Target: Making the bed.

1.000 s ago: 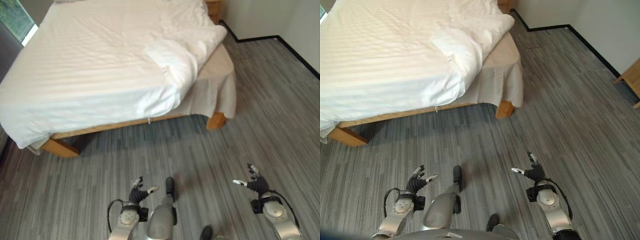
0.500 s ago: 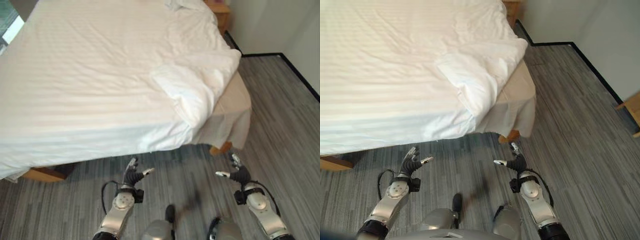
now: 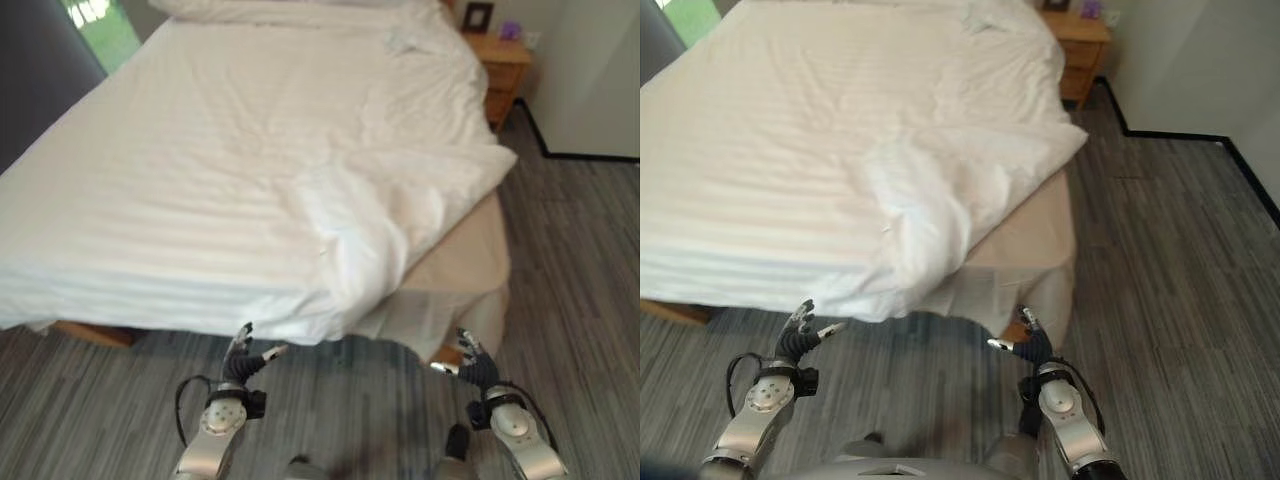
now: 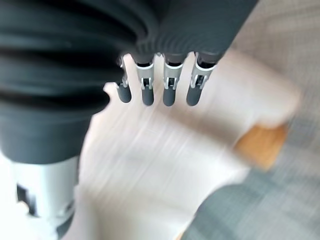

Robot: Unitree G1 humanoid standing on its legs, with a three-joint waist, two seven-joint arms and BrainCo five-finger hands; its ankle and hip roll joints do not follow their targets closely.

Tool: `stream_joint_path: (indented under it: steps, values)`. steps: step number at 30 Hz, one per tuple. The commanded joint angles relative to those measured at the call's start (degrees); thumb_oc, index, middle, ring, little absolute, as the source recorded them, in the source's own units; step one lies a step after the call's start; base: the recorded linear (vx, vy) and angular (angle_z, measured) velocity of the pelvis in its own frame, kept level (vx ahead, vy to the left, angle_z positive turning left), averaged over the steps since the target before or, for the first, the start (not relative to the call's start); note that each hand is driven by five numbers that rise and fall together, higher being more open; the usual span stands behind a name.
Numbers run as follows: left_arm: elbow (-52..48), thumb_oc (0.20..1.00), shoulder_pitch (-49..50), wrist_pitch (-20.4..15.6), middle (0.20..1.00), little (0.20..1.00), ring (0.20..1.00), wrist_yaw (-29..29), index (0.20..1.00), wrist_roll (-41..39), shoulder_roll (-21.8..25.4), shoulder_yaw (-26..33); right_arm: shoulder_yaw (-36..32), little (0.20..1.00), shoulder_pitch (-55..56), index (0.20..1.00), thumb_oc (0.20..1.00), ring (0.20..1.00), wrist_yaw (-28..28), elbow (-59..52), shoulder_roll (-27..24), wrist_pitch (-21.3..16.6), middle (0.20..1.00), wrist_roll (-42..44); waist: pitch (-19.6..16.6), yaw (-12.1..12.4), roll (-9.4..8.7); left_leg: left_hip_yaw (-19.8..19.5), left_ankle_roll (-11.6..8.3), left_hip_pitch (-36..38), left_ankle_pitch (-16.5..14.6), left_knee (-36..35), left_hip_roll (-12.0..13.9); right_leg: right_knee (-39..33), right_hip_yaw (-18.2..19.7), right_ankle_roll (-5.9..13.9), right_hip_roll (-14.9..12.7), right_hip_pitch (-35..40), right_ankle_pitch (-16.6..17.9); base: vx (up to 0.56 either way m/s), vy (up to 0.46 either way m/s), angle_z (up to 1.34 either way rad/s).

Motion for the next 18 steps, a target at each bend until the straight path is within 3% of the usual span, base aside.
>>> stream_joint_path:
  steps: [1,2,3,5,6,7,8,10,13,15,18]
  values:
    - [-4.7,1.000,-5.5,-3.8,1.000,1.000,1.000,2.7,1.000,2.3,6.1,2.1,0.6,1.000,-0.5,1.000,1.000,1.000,0.1,-7.4,-1.6,-2.7,1.000,-0.6,0.9,0.0,-3.24,1.2,0.68,-9.6,14.1,6.8,2.5,-1.3,-3.4,1.43,-4.7,6.2,-5.7,0.00,-0.386,0.13]
    - [-4.1,1.000,-9.7,-3.8,1.000,1.000,1.000,3.7,1.000,4.2,6.9,2.4,0.5,1.000,-1.5,1.000,1.000,1.000,0.1,-7.8,-2.8,-2.7,1.000,-0.1,2.4,-1.6,-4.24,9.9,2.01,-13.0,13.4,13.4,3.0,-1.3,-5.8,-0.63,-4.5,7.4,-7.0,0.04,-0.390,0.19]
    - [-3.8,1.000,-11.4,-3.7,1.000,1.000,1.000,5.3,1.000,5.5,7.2,2.8,0.4,1.000,-1.8,1.000,1.000,1.000,0.4,-8.1,-3.0,-2.6,1.000,-0.1,2.2,-1.8,-4.67,11.6,2.08,-13.4,11.7,14.3,1.7,-1.3,-6.2,-0.93,-4.1,7.5,-7.5,0.12,-0.524,0.55]
    - [-2.6,1.000,-14.4,-2.9,1.000,1.000,1.000,9.6,1.000,7.8,8.3,5.2,0.2,1.000,-1.2,1.000,1.000,1.000,1.0,-8.8,-2.9,-2.4,1.000,-0.3,1.7,-1.2,-5.21,9.4,3.75,-16.6,4.0,18.0,-8.2,-1.3,-4.8,-1.86,-2.7,7.4,-8.6,0.24,-0.358,0.32]
    - [-3.0,1.000,-15.2,-1.9,1.000,1.000,1.000,12.0,1.000,10.5,8.9,7.6,0.2,1.000,-0.1,1.000,1.000,1.000,1.7,-9.1,-2.5,-2.3,1.000,-0.9,1.3,-1.1,-5.56,9.9,6.44,-18.5,0.1,16.0,-12.7,-1.3,-4.8,-2.03,-1.4,7.7,-8.9,0.21,-0.225,-0.42]
    - [-3.1,1.000,-15.2,-1.8,1.000,1.000,1.000,12.1,1.000,10.5,8.9,7.7,0.3,1.000,0.0,1.000,1.000,1.000,1.7,-9.1,-2.4,-2.2,1.000,-0.9,1.3,-1.1,-5.66,10.0,6.55,-18.4,0.1,15.9,-12.9,-1.3,-4.7,-1.95,-1.5,7.7,-8.9,0.26,-0.234,-0.67]
    - [-2.9,1.000,-16.9,-1.0,1.000,1.000,1.000,12.9,1.000,12.4,9.9,8.6,-0.2,1.000,1.3,1.000,1.000,1.000,1.8,-8.9,-2.1,-2.1,1.000,-1.2,0.7,-2.5,-5.14,15.5,7.83,-18.1,1.1,11.7,-12.4,-1.3,-5.9,-2.04,0.0,8.2,-9.4,0.16,-0.097,-0.42]
    - [-2.6,1.000,-17.7,-0.4,1.000,1.000,1.000,13.3,1.000,14.0,10.5,8.8,-0.6,1.000,1.9,1.000,1.000,1.000,1.8,-8.9,-2.2,-2.0,1.000,-1.4,0.6,-2.5,-4.91,17.7,8.07,-16.3,2.3,7.6,-13.2,-1.3,-6.2,-2.00,0.6,9.2,-10.3,0.22,-0.064,-0.09]
    - [0.7,1.000,-19.6,1.8,1.000,1.000,1.000,15.3,1.000,17.8,12.4,8.8,-1.3,1.000,2.5,1.000,1.000,1.000,1.4,-8.7,-1.7,-2.2,1.000,-1.5,-0.8,-2.8,-4.28,19.8,8.10,-14.9,5.8,0.4,-13.1,-1.3,-7.4,-1.94,2.0,11.2,-11.2,0.27,0.025,0.27]
    - [2.5,1.000,-20.0,3.8,1.000,1.000,1.000,16.6,1.000,20.7,14.0,8.9,-2.0,1.000,3.9,1.000,1.000,1.000,1.3,-8.9,-1.1,-2.6,1.000,-2.1,-1.9,-3.5,-4.73,18.3,8.53,-11.1,6.1,-4.1,-13.6,-0.3,-8.1,-1.52,2.2,13.1,-11.6,0.30,0.078,-0.01]
    - [3.5,1.000,-22.7,5.9,1.000,1.000,1.000,17.4,1.000,22.8,16.7,8.4,-3.0,1.000,5.1,1.000,1.000,1.000,1.1,-8.8,0.0,-2.5,1.000,-2.2,-2.0,-5.0,-5.93,18.9,9.66,-7.9,5.0,-6.4,-13.7,12.4,-6.6,0.65,0.7,8.8,-10.0,0.16,0.094,0.00]
